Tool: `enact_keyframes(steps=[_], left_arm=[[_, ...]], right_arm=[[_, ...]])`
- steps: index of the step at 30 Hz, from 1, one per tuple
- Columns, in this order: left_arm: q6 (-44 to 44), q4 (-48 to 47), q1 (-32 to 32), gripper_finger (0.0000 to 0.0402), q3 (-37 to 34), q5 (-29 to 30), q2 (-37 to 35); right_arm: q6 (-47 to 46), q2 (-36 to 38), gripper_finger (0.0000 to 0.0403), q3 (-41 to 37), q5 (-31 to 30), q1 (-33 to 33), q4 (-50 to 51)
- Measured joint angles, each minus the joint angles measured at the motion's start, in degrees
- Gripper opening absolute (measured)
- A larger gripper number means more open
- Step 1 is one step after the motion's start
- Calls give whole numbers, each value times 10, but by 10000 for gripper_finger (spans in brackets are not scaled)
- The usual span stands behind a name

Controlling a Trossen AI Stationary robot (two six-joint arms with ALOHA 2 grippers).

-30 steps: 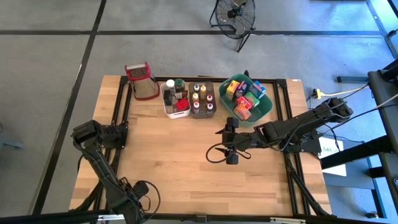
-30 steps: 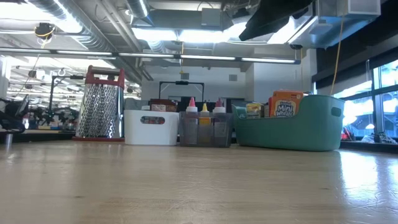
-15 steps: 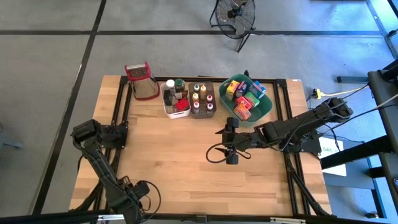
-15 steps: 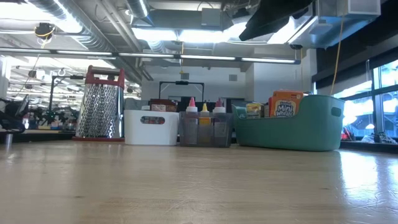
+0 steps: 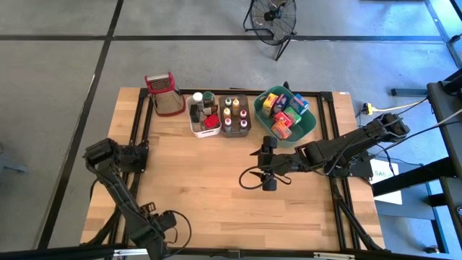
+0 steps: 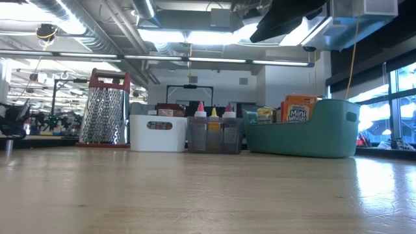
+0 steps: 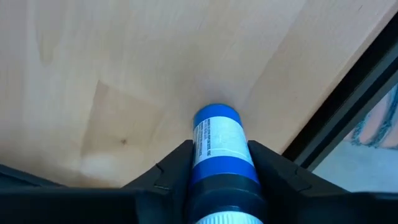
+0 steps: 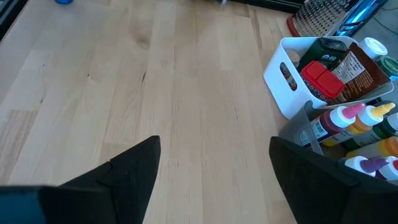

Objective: Pick & Place Kitchen Items
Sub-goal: Put the blue food coloring bottle into the middle black transparent bin

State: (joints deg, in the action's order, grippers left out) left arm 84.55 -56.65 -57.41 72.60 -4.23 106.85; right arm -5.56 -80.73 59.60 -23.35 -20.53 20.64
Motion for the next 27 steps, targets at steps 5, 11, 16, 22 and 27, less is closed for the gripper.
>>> enact_keyframes(steps=[5,11,16,22,27], left_arm=[[-77,-10,20,143,9,1,0],[-171,-73,61,136,48,31,2],[-269,-165,108,138,97,41,2],[-412,-258,173,138,178,58,0],[-533,-323,233,138,252,84,-1]], right_arm=[[1,0,305,0,0,0,0],[3,0,305,0,0,0,-1],[4,0,305,0,0,0,-1],[4,0,305,0,-2,0,-5],[5,0,305,0,-5,-12,-23]])
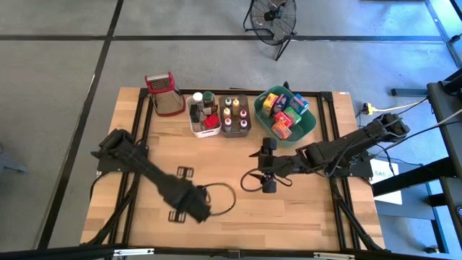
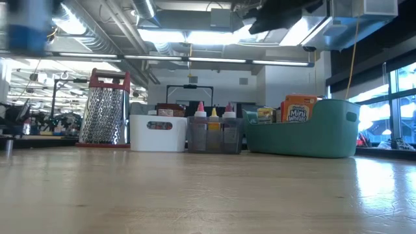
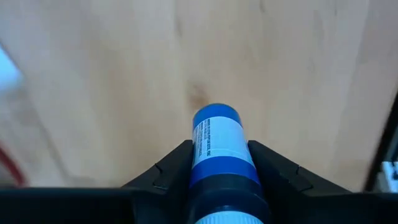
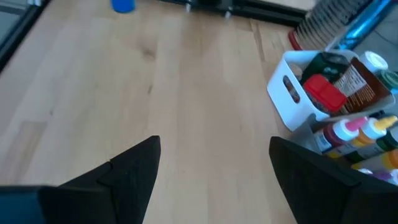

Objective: Pick & Place Kitchen Items
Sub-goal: Put the blue food coloring bottle into the middle black transparent bin

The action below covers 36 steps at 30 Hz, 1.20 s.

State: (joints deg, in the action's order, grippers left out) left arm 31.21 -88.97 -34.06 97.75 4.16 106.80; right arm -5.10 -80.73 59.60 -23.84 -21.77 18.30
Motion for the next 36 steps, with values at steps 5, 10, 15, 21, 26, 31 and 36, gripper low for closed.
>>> enact_keyframes(steps=[5,10,15,21,26,31,36], left_arm=[[-128,-10,62,138,55,42,-2],[-238,-10,127,138,77,61,-3],[-335,-6,195,138,78,64,-3],[-393,63,294,138,78,58,-3],[-421,115,371,138,78,47,-3],[-454,145,421,138,78,27,-3],[-483,178,447,138,81,5,4]], right_arm=[[14,0,305,0,-33,-36,-10],[15,0,305,0,-104,-84,-9],[15,0,305,0,-161,-135,-9],[-18,0,305,0,-186,-180,-8],[-61,0,305,0,-186,-207,-5],[-98,0,305,0,-186,-227,-4],[-128,-1,305,0,-203,-243,-5]])
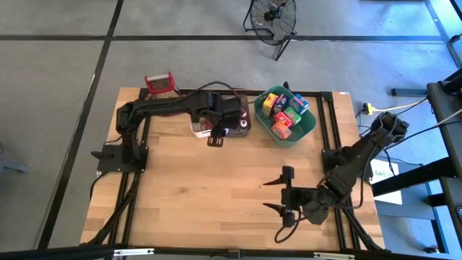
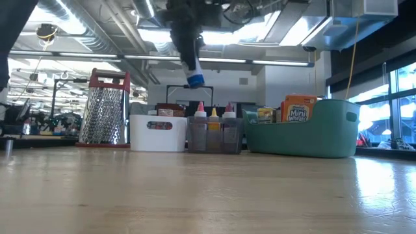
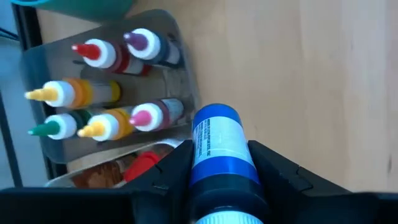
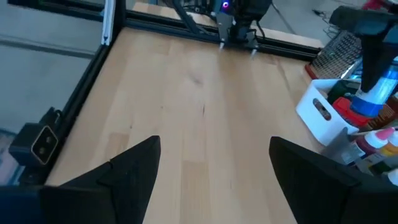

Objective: Pick & Place Kitchen Items
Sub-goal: Put the blue food coloring bottle into the middle black transparent bin

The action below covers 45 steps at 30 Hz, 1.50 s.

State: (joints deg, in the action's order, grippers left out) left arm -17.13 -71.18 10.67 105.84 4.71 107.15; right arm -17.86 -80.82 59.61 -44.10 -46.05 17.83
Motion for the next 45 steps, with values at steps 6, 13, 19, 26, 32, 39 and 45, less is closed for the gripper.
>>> enact_keyframes(steps=[6,13,19,26,32,39,45], left_arm=[[-14,-31,9,138,100,4,60],[-30,-178,21,138,292,3,177],[-38,-172,52,138,273,-30,184],[-43,-121,62,138,273,-47,185],[-60,-98,62,138,273,-57,188],[-56,-90,64,138,273,-45,189],[-55,-84,68,139,273,-40,197]], right_arm=[[-28,-14,305,0,-13,-10,-5],[-47,-21,305,0,-9,-15,-10],[-53,-21,305,0,-16,-40,-10],[-55,-21,305,0,-43,-55,-14],[-62,-21,305,0,-43,-55,-14],[-70,-21,305,0,-43,-55,-14],[-83,-21,305,0,-43,-55,-14]])
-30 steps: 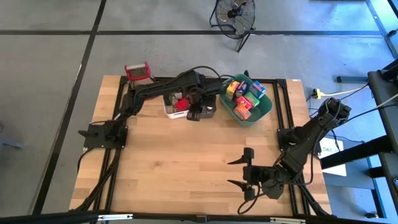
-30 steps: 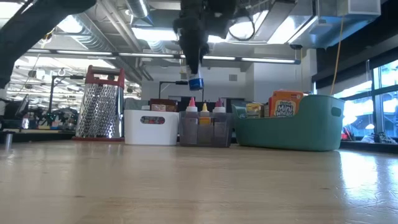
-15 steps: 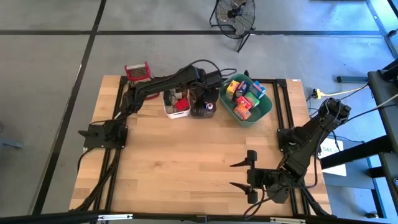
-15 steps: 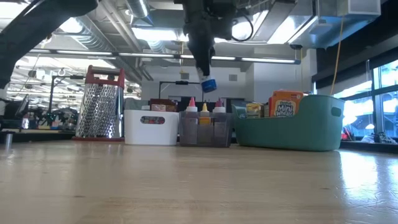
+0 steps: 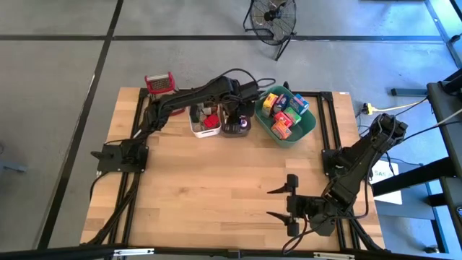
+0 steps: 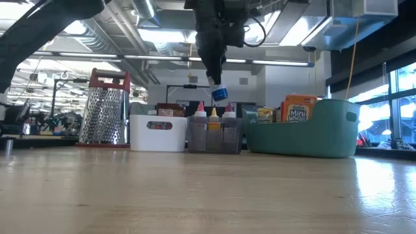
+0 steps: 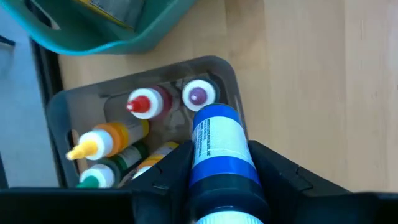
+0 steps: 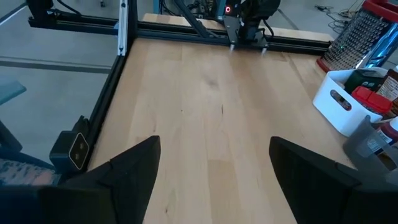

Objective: Pick & Place Kitchen Items
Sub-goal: Put the blue food coloring bottle into the middle black transparent bin

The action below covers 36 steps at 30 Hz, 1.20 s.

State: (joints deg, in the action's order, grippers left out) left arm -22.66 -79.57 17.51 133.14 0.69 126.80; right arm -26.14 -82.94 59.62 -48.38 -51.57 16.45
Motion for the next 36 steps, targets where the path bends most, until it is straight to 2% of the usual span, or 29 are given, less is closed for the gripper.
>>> enact_keyframes(steps=[8,36], left_arm=[[-6,-11,6,139,0,19,18],[-21,12,27,139,-1,14,57]], right_arm=[[-7,0,305,0,6,0,0],[-17,-5,305,0,10,-10,-9]])
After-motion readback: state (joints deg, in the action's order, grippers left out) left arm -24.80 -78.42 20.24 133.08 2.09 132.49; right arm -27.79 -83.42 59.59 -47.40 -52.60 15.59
